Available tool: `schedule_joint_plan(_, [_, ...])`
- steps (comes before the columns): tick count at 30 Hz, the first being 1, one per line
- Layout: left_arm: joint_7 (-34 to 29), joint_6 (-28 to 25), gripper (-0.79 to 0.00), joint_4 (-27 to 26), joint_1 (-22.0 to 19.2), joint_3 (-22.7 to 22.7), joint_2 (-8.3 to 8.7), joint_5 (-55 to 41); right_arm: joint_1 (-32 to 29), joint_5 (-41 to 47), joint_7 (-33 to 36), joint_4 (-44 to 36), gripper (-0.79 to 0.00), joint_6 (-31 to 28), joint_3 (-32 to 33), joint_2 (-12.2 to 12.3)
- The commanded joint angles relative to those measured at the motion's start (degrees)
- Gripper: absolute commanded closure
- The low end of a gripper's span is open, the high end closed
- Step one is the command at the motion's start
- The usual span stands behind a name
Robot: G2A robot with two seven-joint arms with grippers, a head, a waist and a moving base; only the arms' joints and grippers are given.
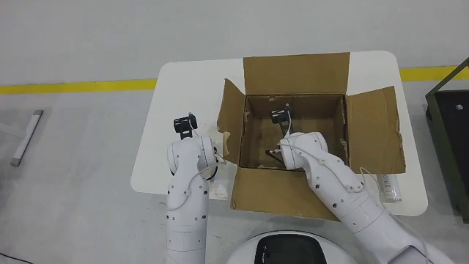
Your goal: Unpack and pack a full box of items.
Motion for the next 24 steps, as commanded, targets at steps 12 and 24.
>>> schedule_joint_plan(12, [0.0,0.0,-0.785,0.0,0.0,0.0,0.0,0.0,-2.46,-0.79,-0.76,-3.57,-0.271,-4.01,2.1,0.18])
schedule_joint_plan(24, [0.0,0.0,-0.785,0.0,0.0,0.0,0.0,0.0,-3.02,-1.58,-0.93,-2.42,-0.252,-4.17,2.34,-0.29])
